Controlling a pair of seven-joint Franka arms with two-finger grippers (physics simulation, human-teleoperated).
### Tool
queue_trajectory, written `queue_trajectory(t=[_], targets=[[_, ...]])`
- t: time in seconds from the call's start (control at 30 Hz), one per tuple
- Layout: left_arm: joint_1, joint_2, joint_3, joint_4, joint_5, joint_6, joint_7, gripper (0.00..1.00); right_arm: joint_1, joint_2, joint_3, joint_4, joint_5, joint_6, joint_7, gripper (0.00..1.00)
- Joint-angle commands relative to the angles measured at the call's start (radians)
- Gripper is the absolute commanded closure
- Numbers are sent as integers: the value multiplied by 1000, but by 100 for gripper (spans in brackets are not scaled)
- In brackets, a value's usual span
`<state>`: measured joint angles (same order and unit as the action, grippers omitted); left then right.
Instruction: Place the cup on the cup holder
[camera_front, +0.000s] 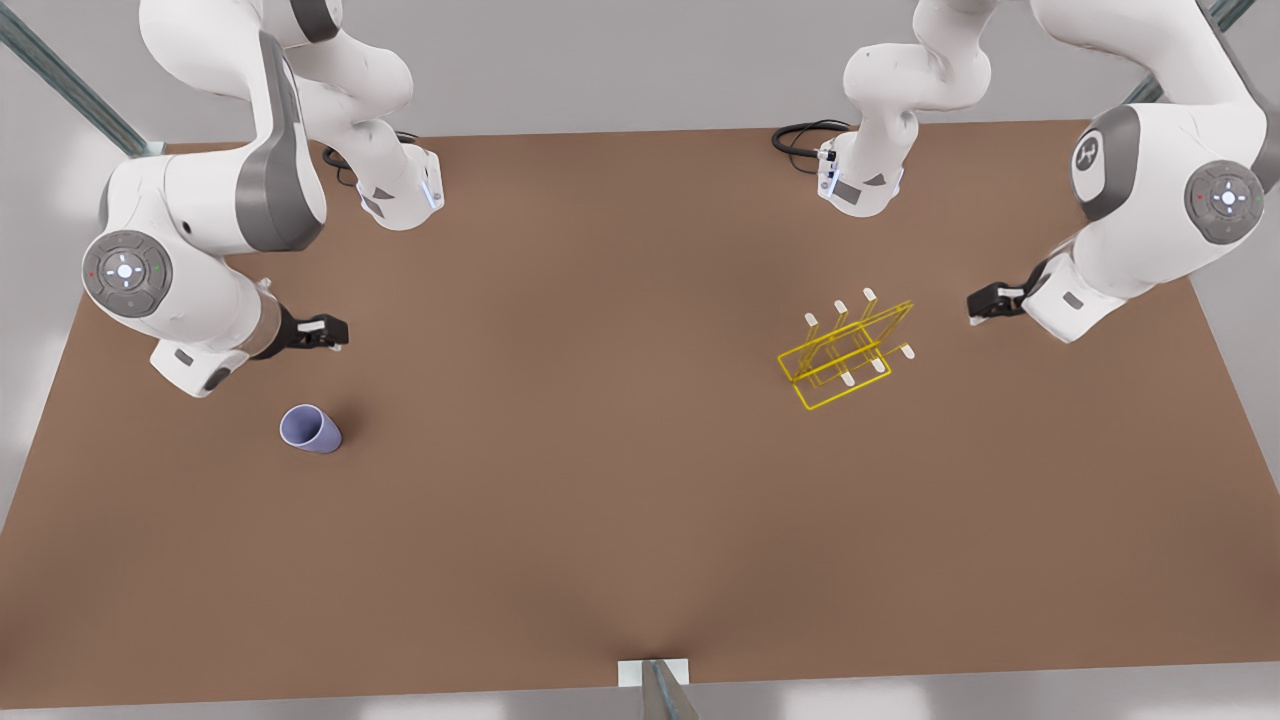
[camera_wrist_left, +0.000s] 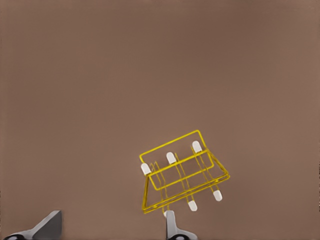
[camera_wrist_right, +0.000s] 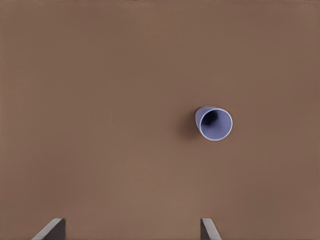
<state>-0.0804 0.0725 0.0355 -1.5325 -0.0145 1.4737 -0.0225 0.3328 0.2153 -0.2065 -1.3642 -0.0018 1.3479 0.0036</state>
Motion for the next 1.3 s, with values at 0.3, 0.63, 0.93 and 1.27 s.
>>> queue_trajectory(t=[0.3, 0.63, 0.93, 1.27], targets=[[-10, 24, 3, 32, -5, 14, 6, 0, -120, 162, -4, -140, 32, 502, -453, 0], [-13, 24, 1, 31, -4, -38, 16, 0, -141, 131, -4, -542, 75, 935, -479, 0], [-13, 24, 3, 31, -4, -41, 16, 0, -133, 131, -47, -613, 74, 919, -479, 0], [-13, 24, 1, 31, -4, -46, 15, 0, -133, 102, -70, -654, 74, 795, -487, 0]])
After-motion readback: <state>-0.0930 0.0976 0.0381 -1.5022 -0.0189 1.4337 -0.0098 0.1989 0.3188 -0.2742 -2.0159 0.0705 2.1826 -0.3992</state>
